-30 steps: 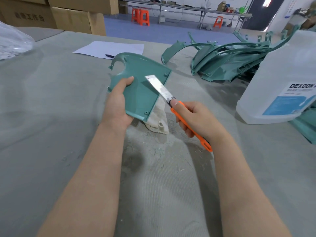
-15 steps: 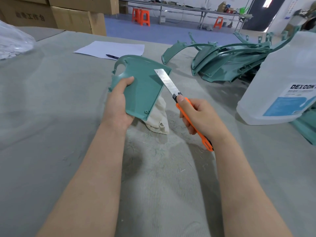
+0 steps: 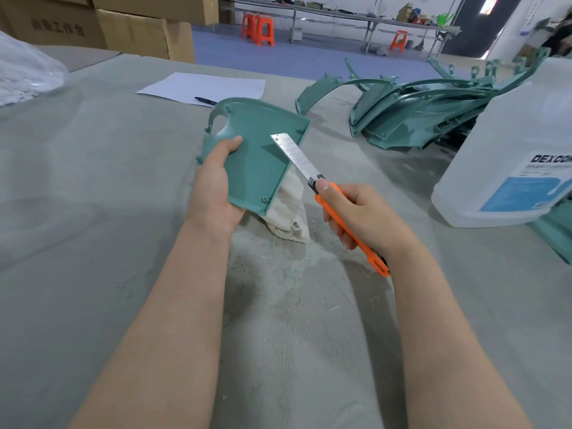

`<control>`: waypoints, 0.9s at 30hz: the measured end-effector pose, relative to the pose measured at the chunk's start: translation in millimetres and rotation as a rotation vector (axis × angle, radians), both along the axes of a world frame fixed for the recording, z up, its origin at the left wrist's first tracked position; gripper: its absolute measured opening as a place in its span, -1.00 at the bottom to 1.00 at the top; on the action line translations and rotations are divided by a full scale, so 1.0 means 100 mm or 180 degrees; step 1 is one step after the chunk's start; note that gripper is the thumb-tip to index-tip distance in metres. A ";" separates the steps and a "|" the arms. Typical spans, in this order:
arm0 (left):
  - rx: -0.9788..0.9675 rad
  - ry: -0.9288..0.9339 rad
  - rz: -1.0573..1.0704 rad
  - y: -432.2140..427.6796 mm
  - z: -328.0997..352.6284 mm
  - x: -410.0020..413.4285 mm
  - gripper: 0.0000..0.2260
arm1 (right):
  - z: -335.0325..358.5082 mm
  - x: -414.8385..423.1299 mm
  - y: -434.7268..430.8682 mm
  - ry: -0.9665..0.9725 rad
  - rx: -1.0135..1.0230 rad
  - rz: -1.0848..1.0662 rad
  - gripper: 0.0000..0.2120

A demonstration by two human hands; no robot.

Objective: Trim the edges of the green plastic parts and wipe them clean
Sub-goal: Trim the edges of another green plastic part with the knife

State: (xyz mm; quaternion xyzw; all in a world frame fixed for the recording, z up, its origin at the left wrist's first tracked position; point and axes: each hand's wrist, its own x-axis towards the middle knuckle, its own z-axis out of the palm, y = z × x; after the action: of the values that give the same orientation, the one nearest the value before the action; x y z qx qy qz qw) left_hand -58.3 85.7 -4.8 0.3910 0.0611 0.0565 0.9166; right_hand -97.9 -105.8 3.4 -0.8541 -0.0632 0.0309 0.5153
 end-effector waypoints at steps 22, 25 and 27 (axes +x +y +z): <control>-0.0136 0.0129 0.0224 -0.01 -0.01 0.04 -0.85 | 0.03 0.00 0.00 -0.0056 0.0074 -0.0055 -0.54; -0.0114 0.0163 0.0210 -0.02 0.00 0.04 -0.79 | 0.00 0.01 0.00 -0.0105 0.0044 -0.0196 -0.55; -0.0084 0.0159 0.0218 -0.03 0.00 0.04 -0.79 | -0.02 0.02 0.00 -0.0112 -0.0081 -0.0157 -0.54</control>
State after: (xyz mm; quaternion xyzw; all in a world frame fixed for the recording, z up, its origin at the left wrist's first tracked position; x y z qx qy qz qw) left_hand -54.2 83.2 -5.3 0.3779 0.0981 0.0774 0.9174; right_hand -95.5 -106.1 1.3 -0.8623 -0.0507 0.0039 0.5038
